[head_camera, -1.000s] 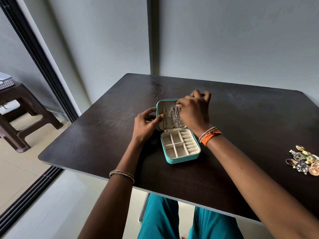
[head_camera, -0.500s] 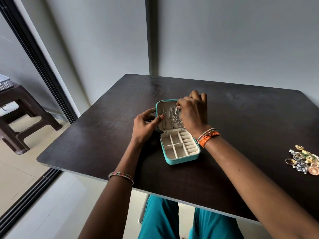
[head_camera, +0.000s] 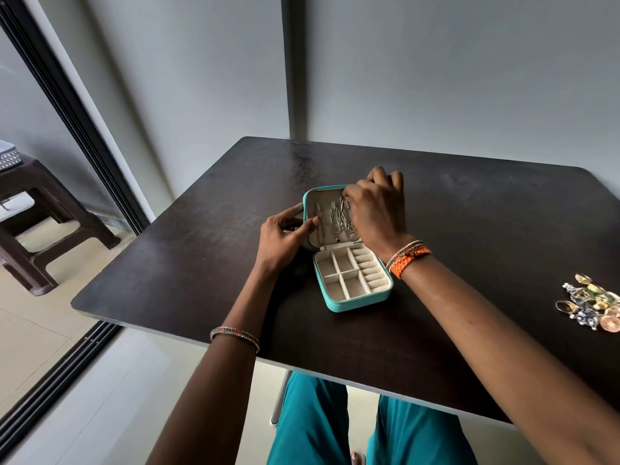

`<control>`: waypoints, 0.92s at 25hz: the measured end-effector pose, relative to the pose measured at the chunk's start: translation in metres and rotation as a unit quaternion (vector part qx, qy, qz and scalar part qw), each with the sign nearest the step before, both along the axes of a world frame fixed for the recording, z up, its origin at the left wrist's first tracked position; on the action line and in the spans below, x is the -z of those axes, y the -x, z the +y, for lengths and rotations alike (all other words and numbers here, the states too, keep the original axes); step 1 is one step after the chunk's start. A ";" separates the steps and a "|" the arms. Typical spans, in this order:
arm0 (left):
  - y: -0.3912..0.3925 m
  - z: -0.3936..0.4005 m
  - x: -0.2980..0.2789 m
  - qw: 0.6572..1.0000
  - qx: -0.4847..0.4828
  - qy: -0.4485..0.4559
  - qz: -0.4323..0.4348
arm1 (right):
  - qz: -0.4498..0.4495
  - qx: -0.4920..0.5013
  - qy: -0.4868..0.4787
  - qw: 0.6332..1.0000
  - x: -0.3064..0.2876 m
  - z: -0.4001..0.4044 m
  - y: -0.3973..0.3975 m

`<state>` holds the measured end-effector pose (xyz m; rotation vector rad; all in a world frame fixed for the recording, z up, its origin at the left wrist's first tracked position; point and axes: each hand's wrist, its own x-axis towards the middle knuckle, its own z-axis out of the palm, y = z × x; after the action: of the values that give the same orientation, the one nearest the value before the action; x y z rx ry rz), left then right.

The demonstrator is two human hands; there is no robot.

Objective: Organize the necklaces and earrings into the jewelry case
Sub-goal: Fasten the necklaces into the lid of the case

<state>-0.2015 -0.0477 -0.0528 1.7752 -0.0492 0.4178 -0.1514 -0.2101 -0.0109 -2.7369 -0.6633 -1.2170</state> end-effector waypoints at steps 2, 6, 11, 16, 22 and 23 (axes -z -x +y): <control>0.000 0.000 0.001 1.000 -0.002 0.005 0.002 | 0.004 -0.014 0.029 0.999 0.002 -0.003 0.000; -0.001 0.000 0.002 1.000 -0.004 0.009 0.006 | 0.020 -0.040 0.026 0.999 0.005 -0.010 0.002; -0.002 0.001 0.003 1.000 -0.006 0.006 0.011 | 0.038 -0.045 -0.004 0.998 0.001 -0.012 -0.001; -0.001 0.000 0.003 1.000 -0.005 0.003 0.009 | 0.060 -0.062 -0.038 0.996 -0.001 -0.011 0.002; -0.001 0.000 0.003 1.000 -0.014 0.000 0.012 | 0.085 -0.091 -0.039 0.991 0.000 -0.013 0.004; -0.001 0.000 0.003 1.000 -0.012 0.003 0.013 | 0.084 -0.089 -0.051 0.991 0.002 -0.016 0.008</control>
<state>-0.2005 -0.0480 -0.0559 1.7753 -0.0088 0.4121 -0.1591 -0.2265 -0.0133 -2.5947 -0.7823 -0.9435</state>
